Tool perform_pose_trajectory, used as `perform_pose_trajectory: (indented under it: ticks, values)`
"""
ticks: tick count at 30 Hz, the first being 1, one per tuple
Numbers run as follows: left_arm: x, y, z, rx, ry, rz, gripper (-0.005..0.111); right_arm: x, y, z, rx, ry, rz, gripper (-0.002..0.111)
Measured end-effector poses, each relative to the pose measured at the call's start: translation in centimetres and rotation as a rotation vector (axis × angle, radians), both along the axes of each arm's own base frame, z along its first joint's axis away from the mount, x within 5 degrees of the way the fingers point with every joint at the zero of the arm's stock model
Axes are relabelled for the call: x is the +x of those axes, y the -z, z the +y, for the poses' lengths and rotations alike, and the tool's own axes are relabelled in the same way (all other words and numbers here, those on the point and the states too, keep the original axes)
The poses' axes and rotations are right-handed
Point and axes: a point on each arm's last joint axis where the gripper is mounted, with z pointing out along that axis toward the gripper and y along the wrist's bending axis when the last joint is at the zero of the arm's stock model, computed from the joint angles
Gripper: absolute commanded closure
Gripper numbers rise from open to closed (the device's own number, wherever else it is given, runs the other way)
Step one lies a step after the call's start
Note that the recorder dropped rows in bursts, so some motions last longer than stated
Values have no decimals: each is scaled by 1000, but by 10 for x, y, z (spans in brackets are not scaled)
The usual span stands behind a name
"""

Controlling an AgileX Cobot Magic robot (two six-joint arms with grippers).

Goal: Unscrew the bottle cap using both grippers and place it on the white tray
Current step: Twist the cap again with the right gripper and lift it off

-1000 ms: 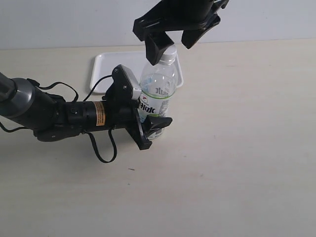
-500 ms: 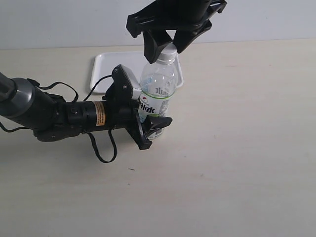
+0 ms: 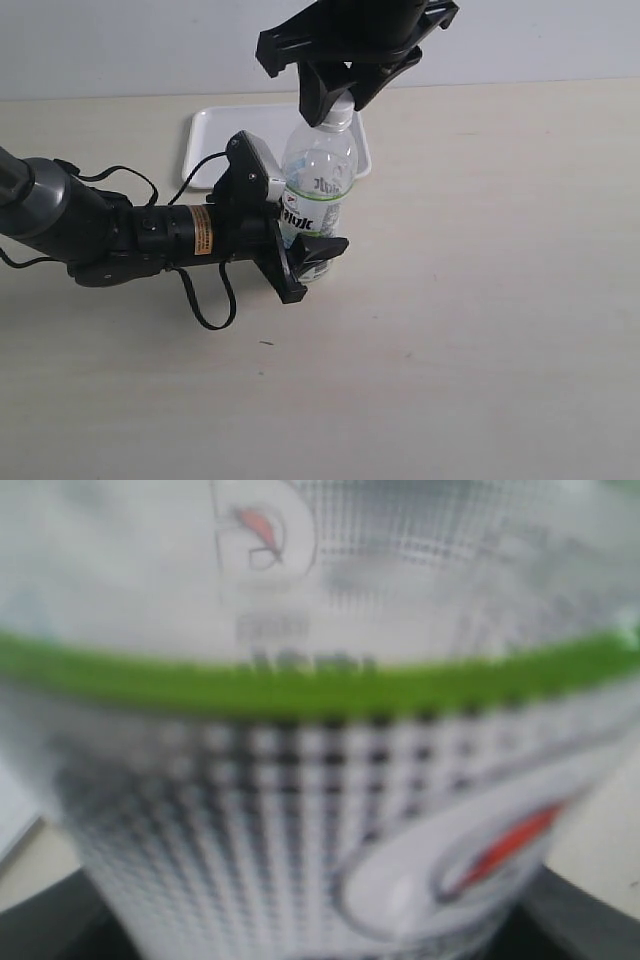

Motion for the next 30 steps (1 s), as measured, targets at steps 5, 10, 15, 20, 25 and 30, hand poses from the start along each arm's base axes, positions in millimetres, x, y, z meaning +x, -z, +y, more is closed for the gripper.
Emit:
perform_pose_trajectory:
  ticks: [5,10,15,20,25,30]
  values:
    - [0,0,0,0,0,0,107,0,0,0,-14,-52,-15,108]
    - [0,0,0,0,0,0,107,0,0,0,-113,-425,-118,108]
    - [0,0,0,2,3,-2,107,-1,0,0,-247,-941,-260,108]
    - [0,0,0,3,5,-4,107,0,0,1,-347,-1316,-381,108]
    - [0,0,0,-1,-1,2,107,2,-1,0,-430,-1584,-475,108]
    - [0,0,0,-2,-2,3,107,2,-1,0,-479,-1746,-528,108]
